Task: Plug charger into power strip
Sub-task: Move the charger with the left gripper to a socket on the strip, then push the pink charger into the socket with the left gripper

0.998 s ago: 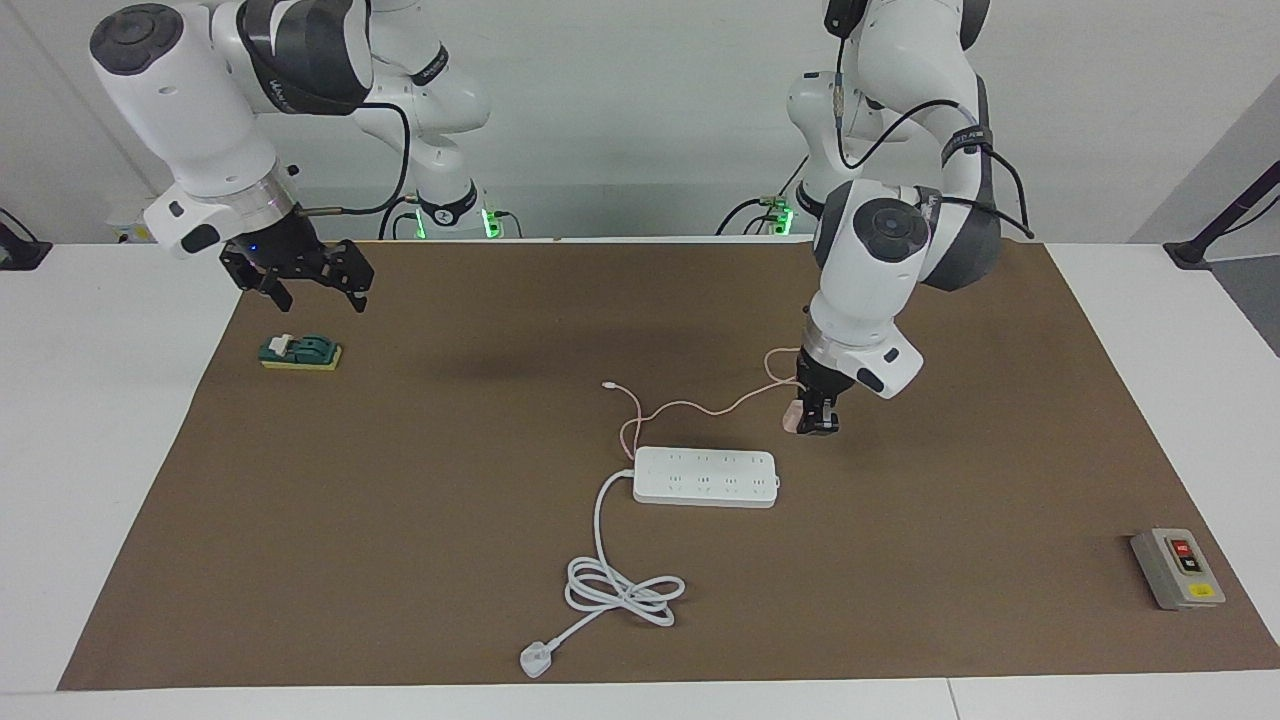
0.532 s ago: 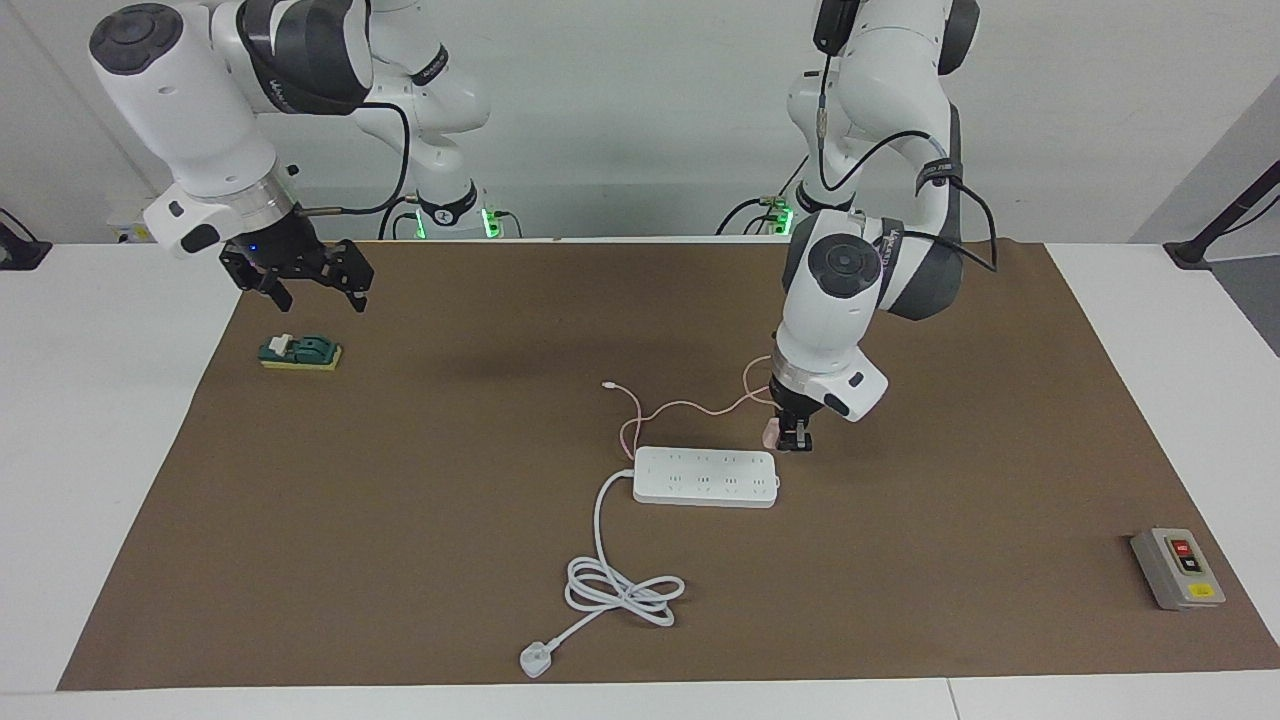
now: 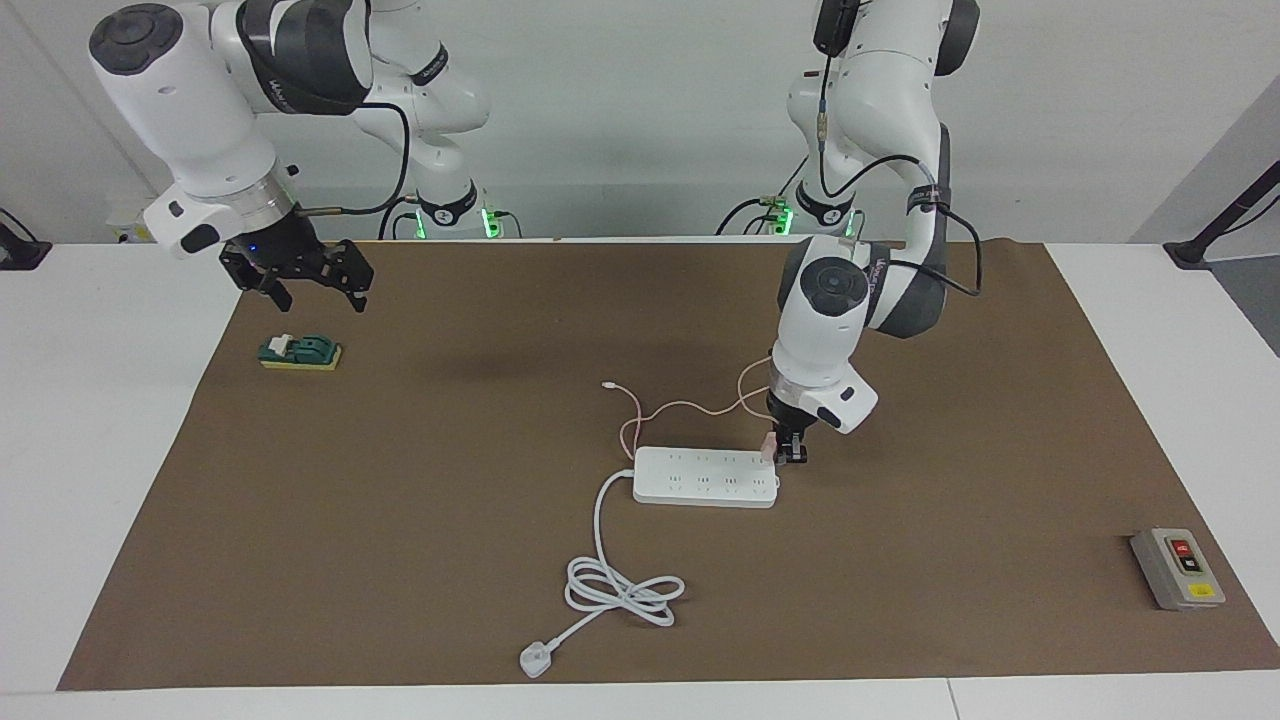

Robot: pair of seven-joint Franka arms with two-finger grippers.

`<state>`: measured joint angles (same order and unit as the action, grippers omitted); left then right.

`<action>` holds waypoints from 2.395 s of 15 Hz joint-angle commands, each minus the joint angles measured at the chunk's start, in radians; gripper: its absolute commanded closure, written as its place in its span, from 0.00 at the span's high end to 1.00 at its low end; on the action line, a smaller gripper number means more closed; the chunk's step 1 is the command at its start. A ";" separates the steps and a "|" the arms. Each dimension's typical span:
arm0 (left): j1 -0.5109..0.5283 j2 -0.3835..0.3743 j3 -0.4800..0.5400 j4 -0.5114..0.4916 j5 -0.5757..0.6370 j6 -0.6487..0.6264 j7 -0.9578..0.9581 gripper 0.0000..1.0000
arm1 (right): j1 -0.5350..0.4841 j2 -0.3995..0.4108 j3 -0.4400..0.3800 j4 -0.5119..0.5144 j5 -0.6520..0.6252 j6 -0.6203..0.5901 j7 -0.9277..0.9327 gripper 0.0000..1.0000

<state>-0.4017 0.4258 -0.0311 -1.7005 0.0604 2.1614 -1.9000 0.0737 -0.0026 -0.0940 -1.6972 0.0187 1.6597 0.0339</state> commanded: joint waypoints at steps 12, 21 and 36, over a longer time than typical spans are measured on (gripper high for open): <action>-0.020 -0.010 0.005 0.038 -0.062 -0.043 -0.002 0.00 | -0.012 -0.008 0.007 -0.004 -0.008 -0.009 -0.020 1.00; -0.037 0.034 0.005 0.050 -0.062 -0.040 -0.024 0.00 | -0.011 -0.008 0.007 -0.004 -0.008 -0.009 -0.020 1.00; -0.035 0.062 0.010 0.071 -0.050 -0.044 -0.024 0.00 | -0.011 -0.008 0.007 -0.004 -0.008 -0.009 -0.020 1.00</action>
<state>-0.4269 0.4581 -0.0365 -1.6545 0.0103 2.1370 -1.9111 0.0737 -0.0026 -0.0940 -1.6973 0.0187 1.6597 0.0339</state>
